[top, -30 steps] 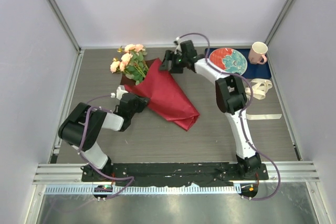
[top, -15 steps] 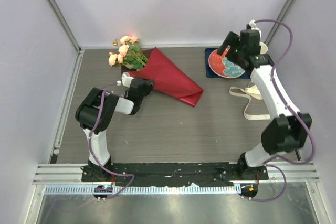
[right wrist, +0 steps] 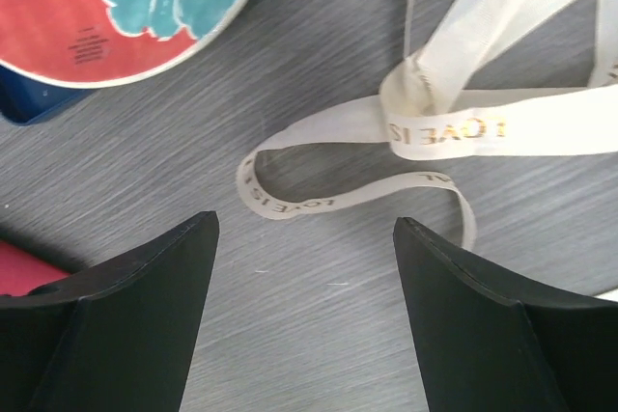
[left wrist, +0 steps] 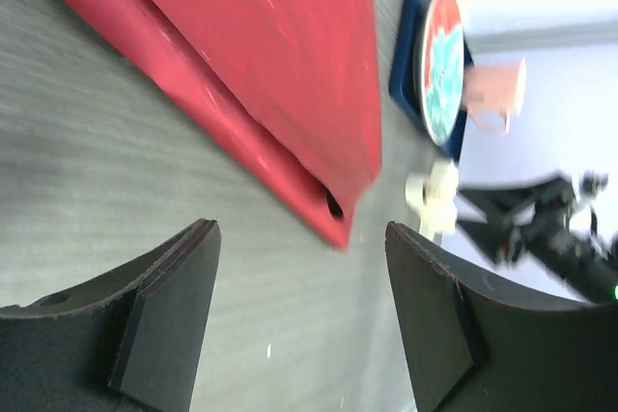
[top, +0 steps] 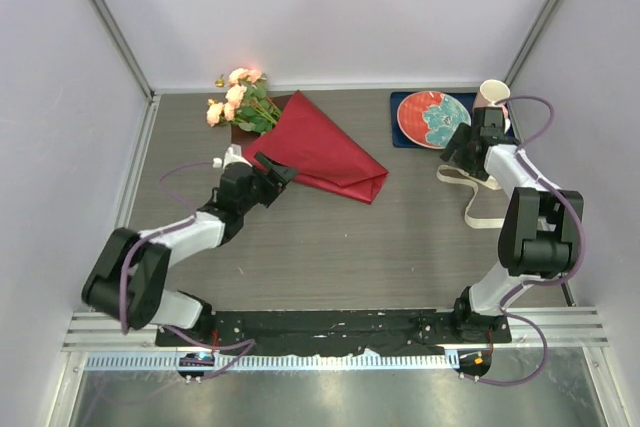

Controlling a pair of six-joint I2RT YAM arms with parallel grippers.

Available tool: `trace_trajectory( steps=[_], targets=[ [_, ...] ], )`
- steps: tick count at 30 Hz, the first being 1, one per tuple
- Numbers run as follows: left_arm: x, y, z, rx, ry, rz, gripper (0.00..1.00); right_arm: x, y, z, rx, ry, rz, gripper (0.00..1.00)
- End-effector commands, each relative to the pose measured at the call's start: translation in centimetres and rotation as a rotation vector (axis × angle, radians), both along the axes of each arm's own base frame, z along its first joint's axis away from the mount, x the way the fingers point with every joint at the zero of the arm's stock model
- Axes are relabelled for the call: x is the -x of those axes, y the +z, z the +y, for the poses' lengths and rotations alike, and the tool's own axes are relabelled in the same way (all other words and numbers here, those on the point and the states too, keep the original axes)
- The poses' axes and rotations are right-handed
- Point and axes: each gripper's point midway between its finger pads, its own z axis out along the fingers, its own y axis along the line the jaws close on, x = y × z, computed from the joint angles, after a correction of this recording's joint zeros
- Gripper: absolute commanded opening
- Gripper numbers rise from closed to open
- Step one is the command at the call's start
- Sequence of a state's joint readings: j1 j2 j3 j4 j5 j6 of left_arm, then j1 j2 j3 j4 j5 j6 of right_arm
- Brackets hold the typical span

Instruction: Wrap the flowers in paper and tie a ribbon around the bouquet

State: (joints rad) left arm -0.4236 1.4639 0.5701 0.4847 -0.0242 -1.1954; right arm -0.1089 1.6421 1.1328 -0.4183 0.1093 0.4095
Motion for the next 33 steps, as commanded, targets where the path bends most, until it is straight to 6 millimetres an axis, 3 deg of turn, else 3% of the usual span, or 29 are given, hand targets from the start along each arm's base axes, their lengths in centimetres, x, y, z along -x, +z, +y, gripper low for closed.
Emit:
trace_trajectory(
  steps=[1,5,8,10,15,17,22,25,26,27,30,31,33],
  targets=[
    [6.5,1.0,-1.6,-0.038,-0.275,0.113,0.74,-2.0,0.8,-0.3,0.041,0.019,-0.064,0.75],
    [9.8,3.7,-1.5,-0.095,-0.419,0.098,0.74,-0.8,-0.2,-1.1,0.007,-0.149,-0.082,0.60],
    [11.5,5.4,-0.2,-0.150,-0.425,0.072,0.74,-0.6,-1.2,-1.5,-0.025,-0.264,-0.091,0.59],
    [11.7,7.4,0.3,-0.162,-0.408,0.019,0.74,-0.5,-2.1,-1.5,-0.051,-0.314,-0.079,0.59],
    [12.1,9.7,2.2,-0.218,-0.341,-0.019,0.74,-0.6,-4.2,-1.7,-0.069,-0.379,-0.024,0.55],
    [12.4,10.1,2.9,-0.240,-0.317,-0.015,0.75,-0.9,-4.6,-1.7,-0.071,-0.383,-0.019,0.39],
    [12.3,11.8,3.7,-0.277,-0.292,-0.044,0.75,-1.1,-6.7,-1.0,-0.088,-0.353,0.025,0.32],
    [12.2,12.2,4.1,-0.302,-0.281,-0.049,0.74,-0.6,-7.1,-0.1,-0.083,-0.321,0.041,0.20],
    [12.3,12.4,4.4,-0.312,-0.274,-0.046,0.74,-0.4,-7.0,0.2,-0.075,-0.296,0.045,0.07],
    [12.3,12.5,4.5,-0.319,-0.269,-0.047,0.74,-0.3,-6.8,1.0,-0.067,-0.269,0.043,0.02],
    [12.4,13.4,4.6,-0.322,-0.272,-0.070,0.74,0.8,-4.3,2.5,-0.044,-0.203,0.007,0.00],
    [12.4,13.6,4.6,-0.323,-0.272,-0.073,0.74,0.8,-1.5,2.8,-0.044,-0.189,-0.064,0.00],
    [12.3,14.4,4.6,-0.316,-0.265,-0.083,0.74,0.4,2.1,5.5,-0.025,-0.079,-0.154,0.00]
  ],
)
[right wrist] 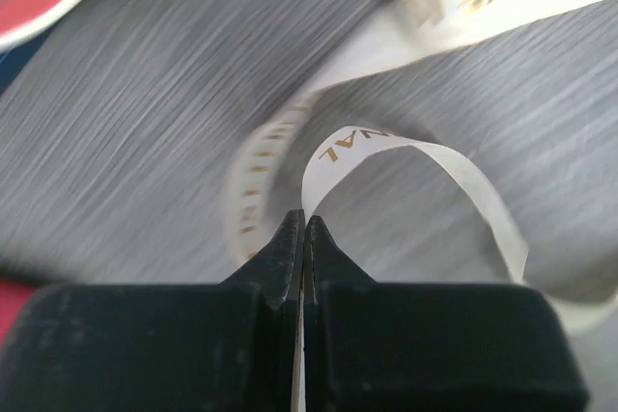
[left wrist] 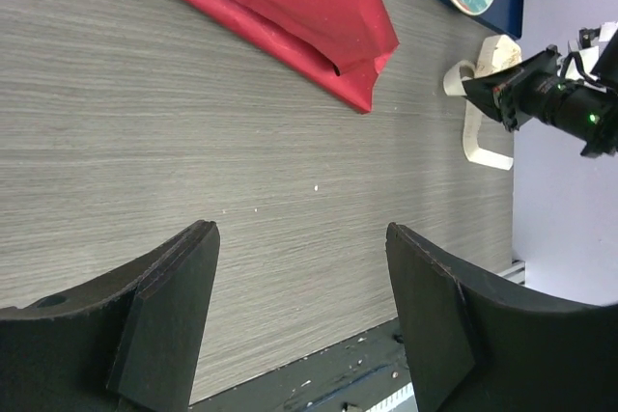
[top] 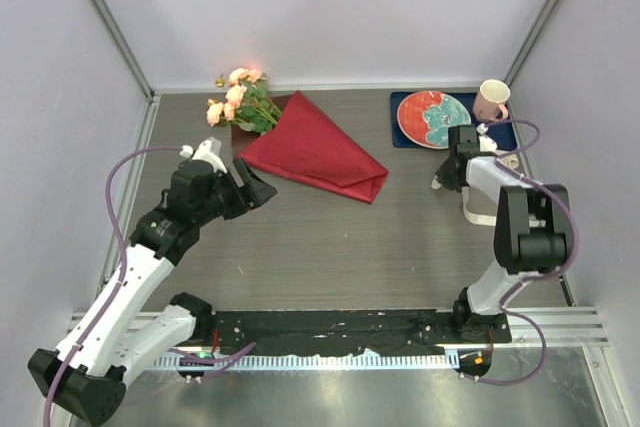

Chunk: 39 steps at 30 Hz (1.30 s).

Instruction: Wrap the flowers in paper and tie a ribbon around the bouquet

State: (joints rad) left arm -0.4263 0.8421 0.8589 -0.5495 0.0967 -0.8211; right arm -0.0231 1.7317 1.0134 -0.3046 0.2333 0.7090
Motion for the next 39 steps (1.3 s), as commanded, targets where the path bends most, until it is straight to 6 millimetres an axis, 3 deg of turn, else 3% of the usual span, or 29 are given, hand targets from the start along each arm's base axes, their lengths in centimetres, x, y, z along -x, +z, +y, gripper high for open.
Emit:
trace_trajectory(
  steps=[1,2,3,4,6,7,8,10,12,16,18,21,25,26,27,28,29,30,31,33,34,36,37,38,39],
  targets=[
    [0.0,2.9,0.5,-0.008,0.011,-0.064,0.74,-1.3,11.3,6.9,0.066,0.241,-0.272,0.00],
    [-0.1,3.5,0.7,-0.002,0.025,-0.070,0.74,-1.4,15.2,9.3,0.071,0.309,-0.368,0.00],
    [-0.3,3.9,1.3,-0.015,0.062,-0.077,0.73,-1.4,17.8,11.7,0.087,0.381,-0.427,0.00],
    [0.1,4.0,2.4,-0.038,0.104,-0.073,0.69,-0.5,22.5,18.3,0.048,0.521,-0.543,0.00],
    [0.2,5.5,4.8,-0.051,0.227,-0.126,0.67,1.8,27.6,25.2,-0.035,0.676,-0.659,0.00],
    [0.4,6.2,5.7,-0.051,0.268,-0.158,0.67,3.0,31.9,28.5,-0.098,0.730,-0.752,0.00],
    [1.6,8.0,6.9,-0.020,0.307,-0.231,0.68,7.0,33.4,33.9,-0.167,0.869,-0.779,0.00],
    [2.6,9.6,9.2,-0.011,0.400,-0.308,0.68,9.6,34.3,37.4,-0.240,0.924,-0.782,0.00],
    [4.2,11.1,11.0,0.020,0.455,-0.376,0.69,12.6,33.3,40.4,-0.353,1.022,-0.745,0.00],
    [5.7,11.1,12.9,0.026,0.525,-0.397,0.71,15.7,31.1,41.9,-0.386,1.109,-0.707,0.00],
    [5.5,10.6,12.1,0.029,0.491,-0.390,0.79,15.9,30.2,41.8,-0.380,1.123,-0.699,0.00],
    [4.6,9.7,9.5,0.042,0.380,-0.342,0.83,16.8,30.0,41.7,-0.371,1.194,-0.709,0.00],
    [4.5,8.1,8.5,0.019,0.349,-0.214,0.83,19.5,27.7,44.7,-0.475,1.392,-0.632,0.00],
    [4.4,7.8,8.5,0.012,0.355,-0.200,0.83,19.6,25.7,46.0,-0.495,1.416,-0.582,0.01],
    [4.3,7.6,9.0,-0.004,0.382,-0.192,0.84,19.8,25.0,46.7,-0.535,1.411,-0.558,0.04],
    [4.5,6.8,9.6,-0.026,0.410,-0.166,0.85,19.9,24.1,47.5,-0.560,1.412,-0.538,0.21],
    [4.5,6.4,10.0,-0.009,0.451,-0.144,0.88,19.9,21.9,48.2,-0.564,1.420,-0.472,0.27],
    [4.5,5.9,10.9,-0.022,0.505,-0.131,0.95,19.8,20.9,48.3,-0.550,1.415,-0.435,0.34],
    [4.8,4.9,11.2,-0.027,0.528,-0.096,0.98,19.7,19.7,47.7,-0.507,1.418,-0.390,0.55],
    [4.8,4.1,11.0,-0.015,0.536,-0.069,1.00,18.5,19.0,46.0,-0.425,1.365,-0.384,0.71],
    [4.7,3.3,10.4,-0.009,0.518,-0.039,1.00,18.0,17.1,44.0,-0.372,1.320,-0.312,0.77],
    [4.2,2.1,8.9,0.004,0.473,0.021,1.00,13.5,16.9,38.4,-0.264,1.106,-0.314,0.81],
    [4.0,1.3,7.4,0.032,0.413,0.056,1.00,13.0,14.7,35.1,-0.217,1.025,-0.252,0.83],
    [3.6,0.6,6.6,0.037,0.392,0.083,1.00,11.9,14.2,32.7,-0.200,0.934,-0.252,0.84],
    [3.2,-0.6,5.9,0.029,0.374,0.126,1.00,9.7,11.9,27.4,-0.148,0.776,-0.218,0.90]
  ],
)
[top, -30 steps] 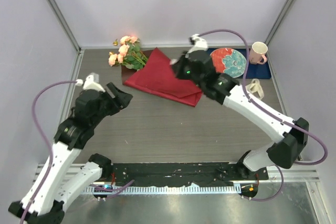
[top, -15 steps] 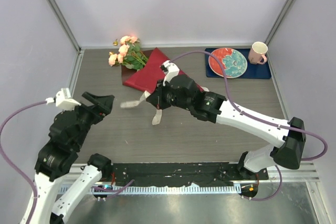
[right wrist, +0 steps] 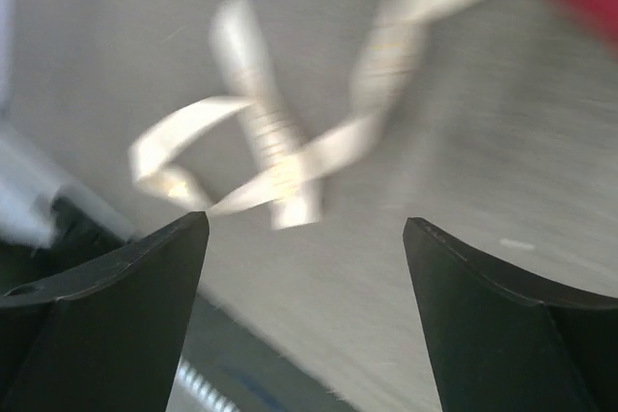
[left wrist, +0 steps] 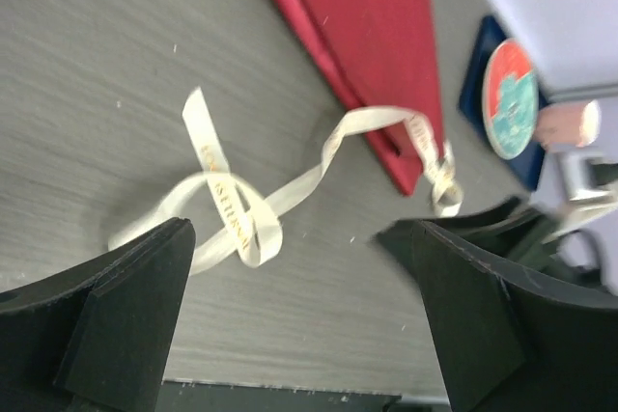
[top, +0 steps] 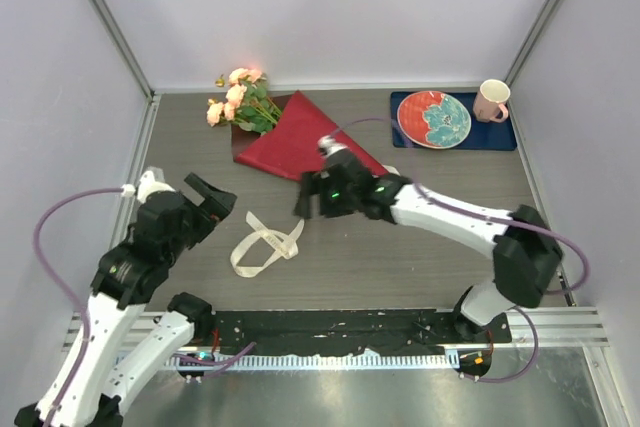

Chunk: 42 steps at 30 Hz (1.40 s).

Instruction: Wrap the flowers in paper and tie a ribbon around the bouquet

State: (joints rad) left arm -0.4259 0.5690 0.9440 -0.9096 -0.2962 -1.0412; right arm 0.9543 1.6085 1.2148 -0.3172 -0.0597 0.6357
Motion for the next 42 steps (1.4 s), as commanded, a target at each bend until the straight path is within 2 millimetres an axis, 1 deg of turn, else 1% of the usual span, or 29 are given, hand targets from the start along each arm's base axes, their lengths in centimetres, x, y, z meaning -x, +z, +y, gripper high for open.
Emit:
trace_trajectory(
  steps=[1,2,3,4,5,6,7,8,9,10,11,12,13,14,15,16,17,18,19,21,22,26,29,33,36,37,39,40,42],
  targets=[
    [-1.7,-4.5,-3.8,0.060,-0.104,0.154,1.00,-7.1,0.5,-15.6,0.079,-0.525,-0.044,0.95],
    [-1.9,-5.2,-4.7,0.062,-0.144,0.175,1.00,-7.9,-0.1,-18.2,0.094,-0.593,-0.043,0.96],
    [-2.9,-6.1,-5.5,0.056,-0.169,0.190,1.00,-8.9,-1.3,-22.2,0.128,-0.700,-0.030,0.96],
    [-3.3,-7.4,-5.8,0.012,-0.212,0.202,1.00,-9.5,-1.5,-24.3,0.142,-0.753,-0.042,0.97],
    [-3.6,-8.0,-6.7,0.003,-0.269,0.208,1.00,-9.8,-2.1,-25.7,0.178,-0.752,-0.050,0.97],
    [-4.3,-10.2,-7.2,-0.040,-0.302,0.275,1.00,-10.1,-2.9,-27.1,0.208,-0.773,-0.044,0.97],
    [-4.8,-10.4,-7.7,-0.085,-0.349,0.285,1.00,-10.7,-3.4,-29.1,0.239,-0.806,-0.046,0.97],
    [-5.6,-11.4,-7.4,-0.156,-0.346,0.310,0.98,-10.9,-4.7,-29.6,0.280,-0.794,-0.023,0.97],
    [-5.3,-12.7,-7.2,-0.231,-0.349,0.370,0.98,-11.1,-5.3,-30.4,0.311,-0.780,-0.020,0.96],
    [-6.6,-13.6,-7.3,-0.293,-0.341,0.432,0.96,-11.7,-5.8,-31.3,0.311,-0.796,-0.014,0.95],
    [-6.9,-14.0,-6.9,-0.349,-0.336,0.464,0.88,-11.9,-6.7,-31.0,0.298,-0.767,0.014,0.93],
    [-7.7,-14.2,-5.5,-0.435,-0.276,0.480,0.86,-12.4,-6.8,-31.0,0.293,-0.760,0.001,0.91],
    [-8.5,-15.4,-5.2,-0.472,-0.251,0.507,0.82,-12.6,-7.0,-30.9,0.289,-0.757,-0.002,0.90],
    [-9.0,-15.9,-5.0,-0.492,-0.240,0.508,0.75,-12.8,-7.4,-30.6,0.283,-0.744,0.004,0.89],
    [-10.0,-16.2,-5.2,-0.503,-0.226,0.492,0.75,-13.2,-7.2,-30.5,0.275,-0.745,-0.004,0.88],
    [-10.3,-17.5,-5.1,-0.525,-0.221,0.532,0.75,-13.4,-7.3,-30.5,0.279,-0.749,-0.002,0.88],
    [-10.6,-18.2,-5.0,-0.541,-0.208,0.549,0.75,-13.5,-7.5,-30.8,0.294,-0.757,-0.001,0.88],
    [-11.1,-18.0,-5.0,-0.556,-0.199,0.560,0.75,-13.6,-7.7,-30.9,0.303,-0.760,0.001,0.88],
    [-11.3,-18.3,-4.8,-0.570,-0.186,0.576,0.75,-13.7,-7.8,-31.0,0.312,-0.759,-0.001,0.88],
    [-11.6,-19.5,-4.7,-0.579,-0.164,0.590,0.76,-13.8,-8.3,-31.0,0.317,-0.756,0.011,0.88],
    [-11.9,-19.7,-4.7,-0.585,-0.155,0.586,0.75,-13.8,-8.4,-30.8,0.312,-0.756,0.016,0.88],
    [-11.3,-21.9,-5.0,-0.579,-0.167,0.648,0.77,-13.6,-9.4,-30.8,0.322,-0.755,0.038,0.89],
    [-9.9,-23.7,-4.6,-0.568,-0.160,0.692,0.84,-13.7,-9.5,-30.5,0.311,-0.742,0.034,0.91],
    [-8.4,-25.6,-4.7,-0.526,-0.163,0.726,0.83,-13.6,-10.0,-29.7,0.274,-0.715,0.040,0.92],
    [-7.8,-26.6,-4.4,-0.532,-0.155,0.752,0.72,-13.6,-10.6,-29.5,0.262,-0.716,0.056,0.88],
    [-7.7,-26.8,-4.2,-0.532,-0.146,0.755,0.66,-13.6,-10.8,-29.4,0.258,-0.719,0.064,0.85],
    [-7.2,-27.4,-3.9,-0.541,-0.143,0.767,0.59,-13.5,-11.0,-29.2,0.236,-0.725,0.067,0.81],
    [-7.2,-27.5,-3.9,-0.537,-0.135,0.766,0.52,-13.4,-11.1,-29.2,0.232,-0.729,0.068,0.77],
    [-6.8,-27.8,-3.6,-0.540,-0.130,0.773,0.45,-13.4,-11.3,-29.1,0.224,-0.735,0.072,0.71]
  ],
)
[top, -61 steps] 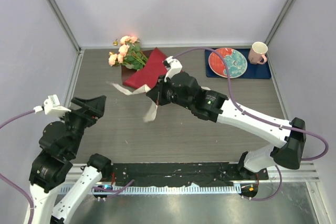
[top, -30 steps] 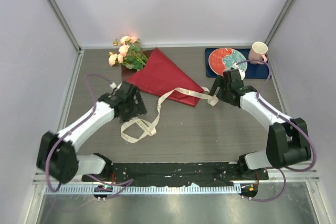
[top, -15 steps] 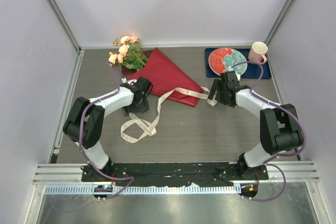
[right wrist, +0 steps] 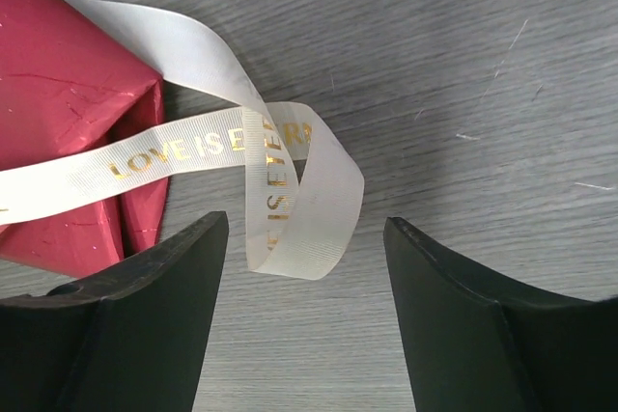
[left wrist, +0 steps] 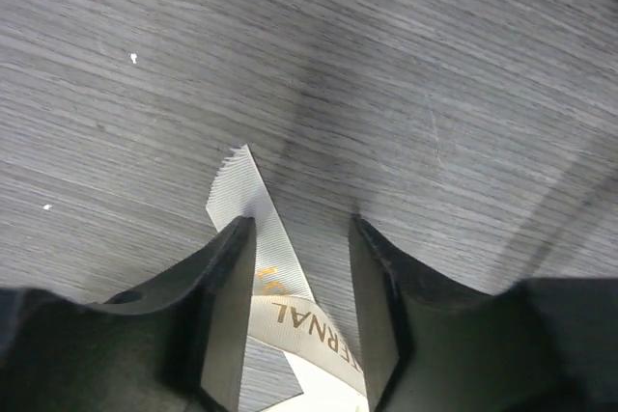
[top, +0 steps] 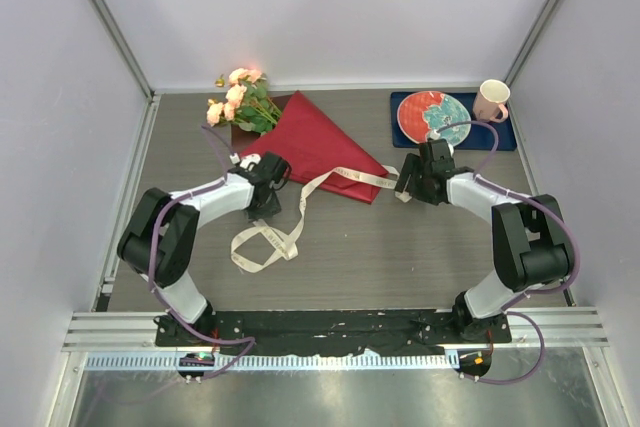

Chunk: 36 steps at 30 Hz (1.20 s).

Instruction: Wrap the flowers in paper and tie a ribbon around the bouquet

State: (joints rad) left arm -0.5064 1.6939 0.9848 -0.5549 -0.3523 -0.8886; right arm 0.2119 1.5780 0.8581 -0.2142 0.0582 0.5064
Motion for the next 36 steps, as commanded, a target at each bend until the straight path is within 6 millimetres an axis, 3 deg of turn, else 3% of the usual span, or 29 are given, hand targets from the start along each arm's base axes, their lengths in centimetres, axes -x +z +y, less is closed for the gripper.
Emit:
trace_trajectory(
  steps=[1,3,6,7,8,9,11,13,17,18,20,21,24,26,28,29,30,31,32,33,34,36],
  targets=[
    [3.7,-4.0,2.7,-0.095,0.035,0.131,0.38,-0.7,0.1,0.5,-0.033,-0.019,-0.038,0.67],
    [4.2,-4.0,3.1,-0.100,0.045,0.128,0.32,-0.7,-0.1,0.4,-0.038,-0.041,-0.043,0.64],
    [4.1,-3.5,3.2,-0.084,0.069,0.085,0.00,-0.9,-0.2,0.0,-0.038,-0.076,-0.059,0.49],
    [4.2,-2.7,3.6,-0.093,0.086,0.072,0.00,-0.9,0.0,-0.3,-0.030,-0.091,-0.063,0.35],
    [3.7,-1.8,3.7,-0.098,0.095,0.049,0.00,-0.8,0.5,-1.1,0.005,-0.121,-0.074,0.29],
    [3.7,-0.9,5.0,-0.143,0.121,0.040,0.00,-0.7,0.9,-1.6,0.026,-0.139,-0.080,0.19],
    [2.5,2.3,6.0,-0.133,0.168,-0.047,0.00,-0.2,1.9,-4.0,0.127,-0.209,-0.084,0.12],
    [2.1,5.0,8.6,-0.139,0.257,-0.102,0.00,0.6,4.3,-5.8,0.195,-0.264,-0.106,0.03],
    [2.6,12.8,14.7,-0.100,0.452,-0.278,0.00,2.7,9.5,-10.8,0.317,-0.424,-0.187,0.00],
    [3.7,13.8,17.2,-0.128,0.527,-0.278,0.00,3.5,10.5,-12.9,0.356,-0.497,-0.199,0.00],
    [4.7,17.1,20.2,-0.176,0.597,-0.349,0.00,5.3,13.4,-15.5,0.375,-0.593,-0.252,0.00],
    [6.2,18.7,22.6,-0.205,0.680,-0.390,0.00,6.2,14.3,-17.5,0.387,-0.664,-0.267,0.00],
    [9.0,22.3,26.7,-0.303,0.801,-0.480,0.00,8.0,16.6,-20.2,0.377,-0.764,-0.331,0.02],
    [10.2,23.1,28.2,-0.363,0.829,-0.500,0.00,8.3,17.3,-21.2,0.392,-0.793,-0.343,0.05],
    [10.2,23.2,28.0,-0.341,0.830,-0.515,0.05,7.4,16.4,-20.2,0.356,-0.725,-0.310,0.24],
    [9.7,22.8,27.4,-0.301,0.810,-0.521,0.20,6.9,15.3,-19.8,0.347,-0.701,-0.270,0.35],
    [7.9,22.4,25.6,-0.175,0.735,-0.545,0.51,6.7,14.8,-19.6,0.350,-0.669,-0.248,0.61],
    [6.8,21.2,24.0,-0.089,0.658,-0.543,0.66,6.5,14.5,-19.4,0.341,-0.652,-0.234,0.69],
    [5.4,20.3,22.2,-0.004,0.554,-0.536,0.99,6.4,14.2,-19.1,0.332,-0.636,-0.224,0.75],
    [3.7,19.1,17.8,0.193,0.396,-0.506,1.00,6.3,13.9,-18.9,0.326,-0.624,-0.215,0.86],
    [3.6,16.4,16.0,0.254,0.352,-0.396,1.00,6.1,13.5,-18.4,0.311,-0.588,-0.210,0.87],
    [4.5,13.7,11.3,0.321,0.227,-0.250,1.00,5.4,12.4,-16.0,0.236,-0.488,-0.182,0.91]
  ],
)
